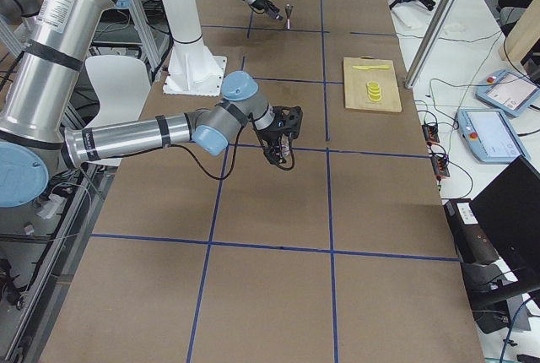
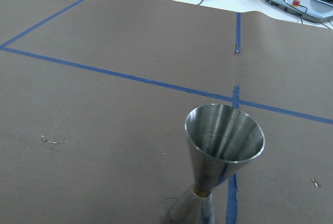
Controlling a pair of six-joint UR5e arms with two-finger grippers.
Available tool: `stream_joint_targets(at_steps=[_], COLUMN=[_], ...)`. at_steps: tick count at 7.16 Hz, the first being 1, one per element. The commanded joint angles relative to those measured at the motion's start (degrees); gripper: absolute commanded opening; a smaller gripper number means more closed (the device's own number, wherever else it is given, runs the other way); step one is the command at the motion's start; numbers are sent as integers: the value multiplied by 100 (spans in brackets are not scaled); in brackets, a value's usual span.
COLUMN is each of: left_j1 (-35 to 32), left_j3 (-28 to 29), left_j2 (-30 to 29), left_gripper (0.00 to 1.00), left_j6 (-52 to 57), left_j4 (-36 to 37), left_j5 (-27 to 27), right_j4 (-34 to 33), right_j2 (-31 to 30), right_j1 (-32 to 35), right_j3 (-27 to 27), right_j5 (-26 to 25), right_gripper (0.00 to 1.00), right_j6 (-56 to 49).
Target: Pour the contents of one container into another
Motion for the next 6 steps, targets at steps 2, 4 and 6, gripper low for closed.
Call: stream_joint_targets(at_steps=[2, 4, 6], left_j1=[-24, -15, -6], left_j3=[138, 524, 717], left_j2=[-67, -137, -320], left_gripper=[96, 94, 90], left_j6=[25, 25, 43], left_j4=[35, 36, 88], left_j5=[629, 789, 965], right_j4=[1, 1, 1], right_j2=[-65, -74, -74], right_j1=[-720, -792, -801], right_j3=[113, 122, 122], right_j5=[-970, -981, -981], right_gripper=[100, 100, 100], right_j6=[503, 523, 523])
